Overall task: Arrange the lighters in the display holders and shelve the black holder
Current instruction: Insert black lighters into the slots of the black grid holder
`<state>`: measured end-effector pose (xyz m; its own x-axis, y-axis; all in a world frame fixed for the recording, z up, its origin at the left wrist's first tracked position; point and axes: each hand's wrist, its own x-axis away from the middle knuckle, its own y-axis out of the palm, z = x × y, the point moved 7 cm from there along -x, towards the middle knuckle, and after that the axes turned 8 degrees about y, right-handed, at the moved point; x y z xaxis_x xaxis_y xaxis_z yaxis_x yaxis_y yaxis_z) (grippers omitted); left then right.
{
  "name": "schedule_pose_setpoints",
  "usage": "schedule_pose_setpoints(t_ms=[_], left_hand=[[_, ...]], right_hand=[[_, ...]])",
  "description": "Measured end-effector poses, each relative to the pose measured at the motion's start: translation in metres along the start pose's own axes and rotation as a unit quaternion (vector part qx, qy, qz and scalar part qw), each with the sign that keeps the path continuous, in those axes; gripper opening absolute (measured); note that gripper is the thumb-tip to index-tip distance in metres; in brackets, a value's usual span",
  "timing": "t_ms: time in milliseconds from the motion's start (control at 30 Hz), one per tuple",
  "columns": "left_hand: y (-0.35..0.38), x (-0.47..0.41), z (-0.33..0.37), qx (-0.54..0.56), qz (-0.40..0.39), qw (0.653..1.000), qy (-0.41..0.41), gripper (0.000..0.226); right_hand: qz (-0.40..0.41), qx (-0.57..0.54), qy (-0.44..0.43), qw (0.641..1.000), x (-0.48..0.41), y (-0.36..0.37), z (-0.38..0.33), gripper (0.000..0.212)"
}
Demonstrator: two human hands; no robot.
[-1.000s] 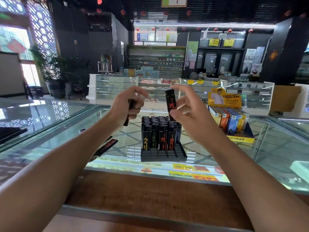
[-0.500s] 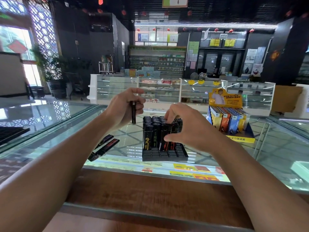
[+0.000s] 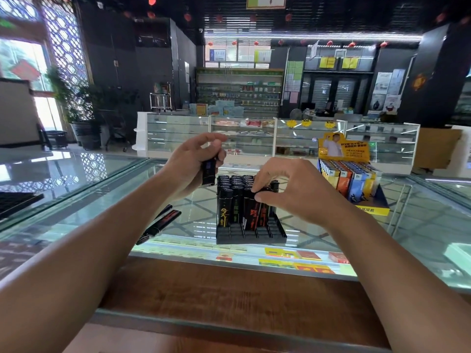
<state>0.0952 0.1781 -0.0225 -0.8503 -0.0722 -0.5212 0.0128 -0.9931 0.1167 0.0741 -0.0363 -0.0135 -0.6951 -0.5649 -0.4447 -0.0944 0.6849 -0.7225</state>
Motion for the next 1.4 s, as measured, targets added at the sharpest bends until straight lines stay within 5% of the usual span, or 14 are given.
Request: schedule_pose_setpoints(t_ms=[200, 367, 767, 1033, 1133, 1267, 1400], left_hand=[[0.006, 0.002, 0.003, -0.003, -0.008, 1.0, 0.024, 0.025], [0.014, 0.005, 0.015, -0.024, 0.008, 0.997, 0.075, 0.019], [0.015, 0.009, 0.021, -0.079, 0.043, 0.986, 0.137, 0.026], [0.019, 0.013, 0.027, -0.238, 0.015, 0.959, 0.152, 0.015], [0.001, 0.012, 0.036, -0.381, 0.037, 0.905, 0.184, 0.025], [-0.016, 0.01, 0.025, -0.683, 0.001, 0.72, 0.128, 0.026], [-0.014, 0.011, -0.002, -0.747, -0.061, 0.66, 0.047, 0.039]], right_hand=[[0.033, -0.025, -0.005, 0.999, 0.001, 0.002, -0.002, 0.003], [0.12, -0.104, 0.028, 0.987, 0.0, 0.0, -0.004, 0.024], [0.178, -0.201, 0.052, 0.962, 0.0, -0.004, -0.003, 0.029], [0.253, -0.202, 0.009, 0.946, 0.003, -0.014, 0.001, 0.025], [0.294, -0.174, 0.001, 0.94, 0.004, -0.037, 0.008, 0.027], [0.278, -0.068, -0.01, 0.958, 0.003, -0.049, 0.017, 0.027], [0.255, -0.063, -0.008, 0.965, 0.002, -0.05, 0.02, 0.025]])
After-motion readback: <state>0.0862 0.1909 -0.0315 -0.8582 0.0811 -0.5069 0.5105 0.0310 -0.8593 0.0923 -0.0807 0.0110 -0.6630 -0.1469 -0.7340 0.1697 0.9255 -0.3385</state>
